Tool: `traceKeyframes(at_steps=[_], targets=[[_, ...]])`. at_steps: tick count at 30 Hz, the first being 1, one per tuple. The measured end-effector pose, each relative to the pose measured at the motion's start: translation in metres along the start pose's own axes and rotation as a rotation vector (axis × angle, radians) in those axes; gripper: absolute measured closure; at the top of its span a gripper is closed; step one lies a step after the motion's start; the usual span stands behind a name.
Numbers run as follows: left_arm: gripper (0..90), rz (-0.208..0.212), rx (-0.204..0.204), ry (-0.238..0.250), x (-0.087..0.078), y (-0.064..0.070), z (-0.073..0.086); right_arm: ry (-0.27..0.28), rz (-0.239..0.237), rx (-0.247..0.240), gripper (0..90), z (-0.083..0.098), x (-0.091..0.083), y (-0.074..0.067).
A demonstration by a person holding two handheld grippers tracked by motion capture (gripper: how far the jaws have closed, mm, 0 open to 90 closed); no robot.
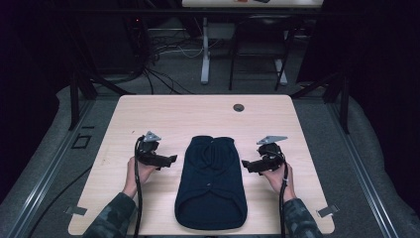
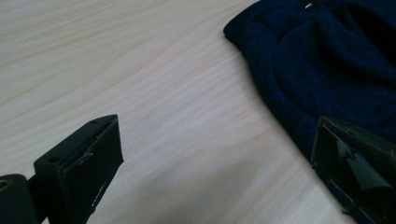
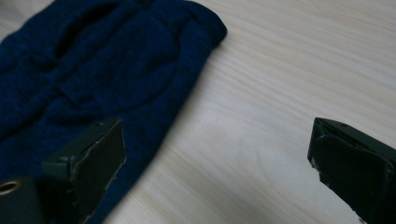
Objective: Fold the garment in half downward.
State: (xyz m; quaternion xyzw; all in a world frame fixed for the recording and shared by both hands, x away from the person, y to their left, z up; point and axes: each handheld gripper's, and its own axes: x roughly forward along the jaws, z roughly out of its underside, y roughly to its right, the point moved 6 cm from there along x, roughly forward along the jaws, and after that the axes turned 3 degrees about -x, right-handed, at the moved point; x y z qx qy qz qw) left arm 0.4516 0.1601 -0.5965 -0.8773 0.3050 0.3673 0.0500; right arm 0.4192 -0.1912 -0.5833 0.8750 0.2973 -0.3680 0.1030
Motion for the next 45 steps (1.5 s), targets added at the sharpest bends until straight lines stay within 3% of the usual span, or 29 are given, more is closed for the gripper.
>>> traceKeyframes(at_steps=[5, 8, 10, 13, 18, 24, 28, 29, 38, 45], targets=[[0.4, 0.017, 0.018, -0.018, 0.01, 0.006, -0.013, -0.02, -0.024, -0.022, 6.4, -0.019, 0.012, -0.008], [0.0, 0.022, 0.02, -0.027, 0.017, 0.01, -0.021, -0.028, -0.055, -0.008, 8.2, -0.028, 0.021, -0.011], [0.0, 0.028, 0.016, -0.027, 0.023, 0.013, -0.025, -0.041, -0.102, 0.011, 9.3, -0.032, 0.027, -0.012], [0.0, 0.036, 0.02, -0.034, 0.027, 0.015, -0.028, -0.061, -0.107, 0.021, 9.3, -0.037, 0.036, -0.01], [0.3, 0.061, 0.01, -0.05, 0.042, 0.022, -0.04, -0.072, -0.089, 0.014, 13.9, -0.049, 0.048, -0.01], [2.6, 0.025, 0.008, -0.067, 0.056, 0.025, -0.054, -0.088, -0.069, 0.033, 24.9, -0.065, 0.062, -0.009], [6.8, 0.022, 0.004, -0.09, 0.065, 0.027, -0.057, -0.103, -0.042, 0.037, 31.5, -0.07, 0.068, -0.01], [9.5, 0.003, 0.003, -0.095, 0.071, 0.027, -0.057, -0.113, -0.026, 0.033, 38.3, -0.072, 0.074, -0.01], [17.8, -0.014, 0.022, -0.147, 0.087, 0.032, -0.054, -0.159, -0.029, 0.051, 53.2, -0.067, 0.089, -0.01], [35.4, 0.019, 0.027, -0.154, 0.088, 0.036, -0.052, -0.174, -0.041, 0.049, 57.9, -0.063, 0.093, -0.01]])
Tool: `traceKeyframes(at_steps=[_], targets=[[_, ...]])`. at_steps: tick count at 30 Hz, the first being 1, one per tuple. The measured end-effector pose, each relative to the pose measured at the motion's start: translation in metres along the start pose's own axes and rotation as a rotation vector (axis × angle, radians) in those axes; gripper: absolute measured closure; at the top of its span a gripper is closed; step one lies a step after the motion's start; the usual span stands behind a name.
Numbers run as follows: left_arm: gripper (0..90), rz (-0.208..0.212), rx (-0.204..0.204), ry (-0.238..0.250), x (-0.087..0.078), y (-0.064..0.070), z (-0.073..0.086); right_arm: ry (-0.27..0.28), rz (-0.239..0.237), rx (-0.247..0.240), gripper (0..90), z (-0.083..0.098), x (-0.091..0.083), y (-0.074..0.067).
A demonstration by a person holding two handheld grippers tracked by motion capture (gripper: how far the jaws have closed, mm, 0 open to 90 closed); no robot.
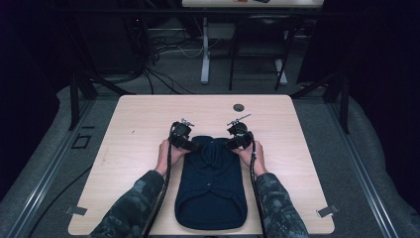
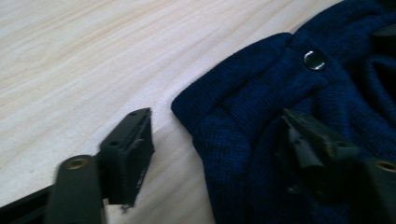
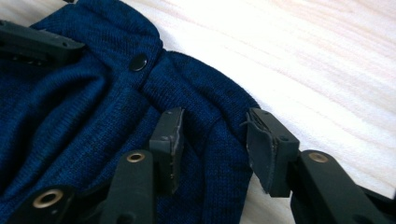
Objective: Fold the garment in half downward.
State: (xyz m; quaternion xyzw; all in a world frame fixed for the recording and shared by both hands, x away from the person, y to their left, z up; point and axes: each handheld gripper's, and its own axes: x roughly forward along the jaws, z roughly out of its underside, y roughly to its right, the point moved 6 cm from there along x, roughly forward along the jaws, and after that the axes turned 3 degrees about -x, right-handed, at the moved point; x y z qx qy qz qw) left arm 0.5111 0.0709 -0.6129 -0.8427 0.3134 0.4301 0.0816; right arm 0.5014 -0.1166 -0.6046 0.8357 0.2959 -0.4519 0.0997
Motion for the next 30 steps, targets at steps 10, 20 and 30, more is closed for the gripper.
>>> traceKeyframes(at_steps=[10, 20, 30], targets=[[54.5, 0.009, 0.023, 0.01, 0.0, 0.006, 0.002, 0.009, -0.026, 0.005, 70.2, 0.003, 0.001, 0.0], [67.2, -0.005, 0.064, 0.014, -0.001, 0.01, 0.002, 0.019, -0.01, -0.012, 74.9, 0.004, -0.001, -0.002], [71.6, 0.0, 0.065, 0.055, -0.01, 0.012, -0.001, 0.063, -0.015, -0.03, 76.3, 0.002, -0.014, -0.005]])
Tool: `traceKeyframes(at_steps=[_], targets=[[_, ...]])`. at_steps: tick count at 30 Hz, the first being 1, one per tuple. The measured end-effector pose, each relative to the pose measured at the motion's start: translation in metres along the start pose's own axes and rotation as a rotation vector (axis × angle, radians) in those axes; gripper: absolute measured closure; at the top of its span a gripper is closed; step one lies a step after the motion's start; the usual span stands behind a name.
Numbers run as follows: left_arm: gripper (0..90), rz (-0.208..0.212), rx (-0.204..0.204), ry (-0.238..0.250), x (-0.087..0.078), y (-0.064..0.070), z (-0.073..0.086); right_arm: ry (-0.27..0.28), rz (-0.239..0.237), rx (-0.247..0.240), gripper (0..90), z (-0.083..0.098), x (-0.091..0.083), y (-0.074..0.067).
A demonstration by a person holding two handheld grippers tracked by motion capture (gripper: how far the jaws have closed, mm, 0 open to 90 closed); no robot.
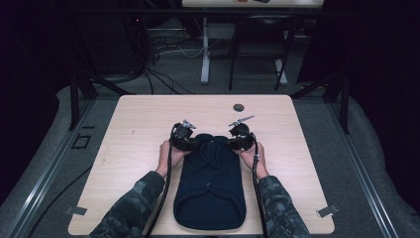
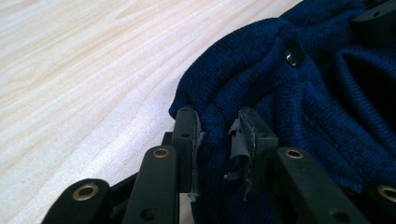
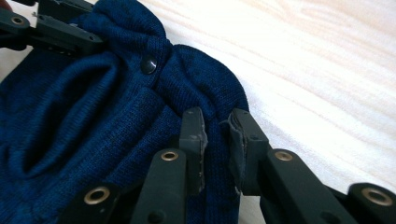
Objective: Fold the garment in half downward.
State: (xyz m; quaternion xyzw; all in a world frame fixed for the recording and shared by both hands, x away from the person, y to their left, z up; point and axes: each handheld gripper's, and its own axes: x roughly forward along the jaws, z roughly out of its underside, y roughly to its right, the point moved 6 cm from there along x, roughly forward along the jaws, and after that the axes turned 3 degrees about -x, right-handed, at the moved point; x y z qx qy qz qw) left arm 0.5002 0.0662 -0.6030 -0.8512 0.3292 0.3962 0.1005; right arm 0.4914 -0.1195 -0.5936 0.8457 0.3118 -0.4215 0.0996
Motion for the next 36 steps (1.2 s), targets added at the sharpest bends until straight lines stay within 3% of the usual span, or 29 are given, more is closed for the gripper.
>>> traceKeyframes(at_steps=[17, 36], targets=[[71.7, 0.045, 0.032, 0.096, -0.039, 0.008, -0.012, 0.13, -0.019, -0.069, 76.3, -0.011, -0.044, -0.015], [72.2, 0.059, 0.094, 0.152, -0.067, 0.02, -0.019, 0.194, -0.022, -0.112, 76.4, -0.014, -0.072, -0.024]])
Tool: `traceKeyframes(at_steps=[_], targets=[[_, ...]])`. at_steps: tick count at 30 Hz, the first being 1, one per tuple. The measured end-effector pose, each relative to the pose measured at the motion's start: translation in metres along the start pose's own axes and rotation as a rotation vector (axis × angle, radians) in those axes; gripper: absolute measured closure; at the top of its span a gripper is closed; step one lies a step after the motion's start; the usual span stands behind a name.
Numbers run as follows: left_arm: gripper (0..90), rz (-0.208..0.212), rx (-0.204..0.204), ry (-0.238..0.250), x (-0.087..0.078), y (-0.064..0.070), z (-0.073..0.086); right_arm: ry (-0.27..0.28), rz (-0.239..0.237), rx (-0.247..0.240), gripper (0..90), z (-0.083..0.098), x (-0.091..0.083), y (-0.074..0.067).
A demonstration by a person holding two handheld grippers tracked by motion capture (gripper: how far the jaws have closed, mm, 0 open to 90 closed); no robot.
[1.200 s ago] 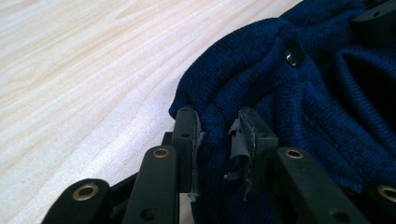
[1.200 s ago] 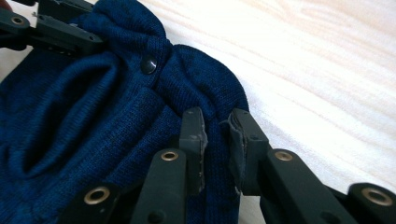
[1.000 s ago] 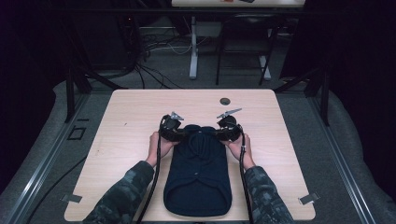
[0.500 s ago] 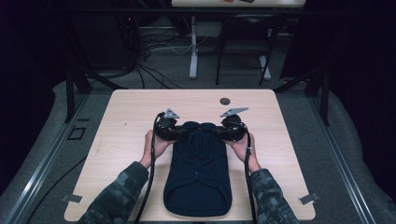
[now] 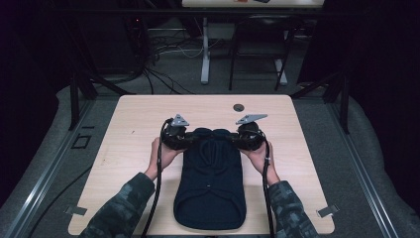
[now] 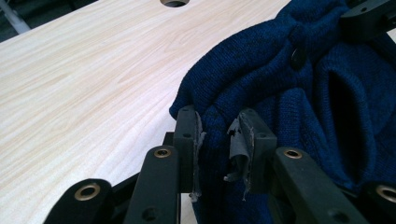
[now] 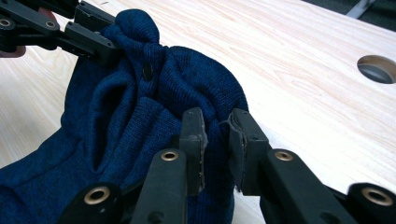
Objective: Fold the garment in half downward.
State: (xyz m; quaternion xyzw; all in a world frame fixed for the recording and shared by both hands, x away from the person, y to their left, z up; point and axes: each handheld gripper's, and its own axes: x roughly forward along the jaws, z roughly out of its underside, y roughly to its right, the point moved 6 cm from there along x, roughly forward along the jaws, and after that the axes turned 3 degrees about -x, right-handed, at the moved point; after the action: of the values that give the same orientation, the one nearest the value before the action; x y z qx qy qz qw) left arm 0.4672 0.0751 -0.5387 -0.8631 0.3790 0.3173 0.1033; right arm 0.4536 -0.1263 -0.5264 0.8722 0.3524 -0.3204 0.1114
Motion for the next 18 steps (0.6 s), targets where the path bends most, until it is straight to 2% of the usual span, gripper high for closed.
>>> traceKeyframes(at_steps=[7, 12, 18], targets=[[72.2, -0.001, 0.031, 0.002, -0.005, 0.004, -0.003, 0.014, 0.009, -0.016, 76.4, -0.003, -0.007, -0.001], [72.2, 0.001, 0.033, 0.005, -0.008, 0.006, -0.004, 0.014, 0.015, -0.028, 76.4, -0.003, -0.01, -0.002], [72.3, 0.013, 0.043, 0.025, -0.015, 0.009, -0.007, 0.038, 0.016, -0.032, 76.4, -0.005, -0.017, -0.006]])
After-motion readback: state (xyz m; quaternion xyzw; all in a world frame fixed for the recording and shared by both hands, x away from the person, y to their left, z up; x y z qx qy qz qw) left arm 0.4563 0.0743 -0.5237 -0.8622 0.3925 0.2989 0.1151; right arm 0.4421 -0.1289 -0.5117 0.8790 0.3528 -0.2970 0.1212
